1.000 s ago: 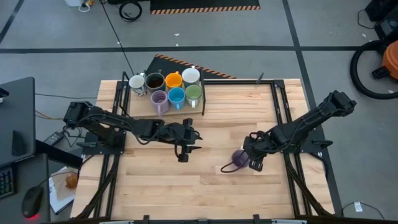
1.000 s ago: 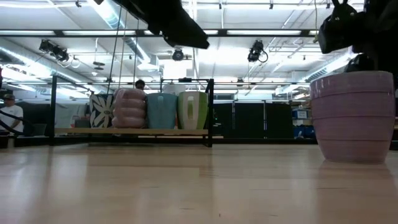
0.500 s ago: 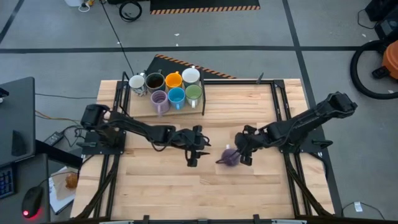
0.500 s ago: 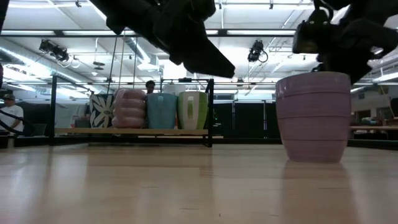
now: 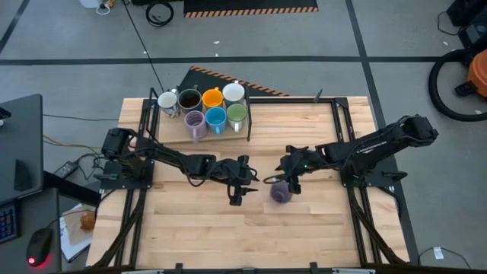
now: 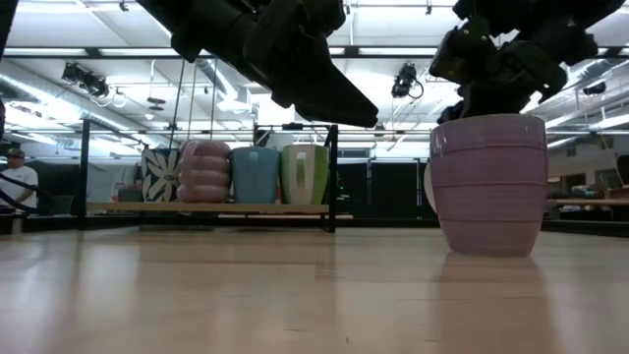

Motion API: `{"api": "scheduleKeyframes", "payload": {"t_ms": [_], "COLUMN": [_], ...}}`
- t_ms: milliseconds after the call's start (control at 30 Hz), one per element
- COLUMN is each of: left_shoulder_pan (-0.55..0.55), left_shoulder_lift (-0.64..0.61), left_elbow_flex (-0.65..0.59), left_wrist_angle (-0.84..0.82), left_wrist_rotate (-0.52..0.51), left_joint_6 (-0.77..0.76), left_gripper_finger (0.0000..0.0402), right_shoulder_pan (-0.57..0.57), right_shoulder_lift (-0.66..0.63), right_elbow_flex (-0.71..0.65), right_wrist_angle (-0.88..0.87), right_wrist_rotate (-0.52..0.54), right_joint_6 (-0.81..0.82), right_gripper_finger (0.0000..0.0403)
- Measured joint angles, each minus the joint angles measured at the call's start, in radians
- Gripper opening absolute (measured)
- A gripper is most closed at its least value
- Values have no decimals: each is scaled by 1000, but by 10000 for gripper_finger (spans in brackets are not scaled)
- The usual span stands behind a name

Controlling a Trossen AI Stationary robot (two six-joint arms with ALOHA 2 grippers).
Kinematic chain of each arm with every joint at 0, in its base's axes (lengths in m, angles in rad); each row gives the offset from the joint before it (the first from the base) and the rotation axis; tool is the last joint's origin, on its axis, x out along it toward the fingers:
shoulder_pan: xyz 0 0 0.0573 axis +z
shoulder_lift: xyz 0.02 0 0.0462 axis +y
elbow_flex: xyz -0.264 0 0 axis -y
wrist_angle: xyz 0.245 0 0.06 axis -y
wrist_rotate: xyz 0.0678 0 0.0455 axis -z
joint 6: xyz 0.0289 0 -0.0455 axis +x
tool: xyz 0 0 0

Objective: Place coffee mugs
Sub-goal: Put the purple patterned mug on the shelf

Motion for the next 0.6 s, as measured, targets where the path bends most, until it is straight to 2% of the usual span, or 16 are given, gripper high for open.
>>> {"api": "scheduleKeyframes", "payload": {"t_ms": [200,433,600], "left_shoulder_pan": [1,1,0], "left_shoulder_lift": [0,0,0], "left_elbow_flex": [0,0,0], "left_wrist_angle": [28,43,40], "left_wrist_rotate": [-22,-50,-50], "left_joint_6": [0,0,-1], "left_gripper_finger": [176,176,176], "right_shoulder_pan": [-35,-82,-104], "right_shoulder_lift": [2,-9,-9], "right_elbow_flex": [3,102,168], "right_wrist_angle": [97,-196,-428], "right_wrist_rotate": [-98,-18,-24], "right_joint_6": [-108,-116,-12], "right_gripper_finger": [161,161,161]}}
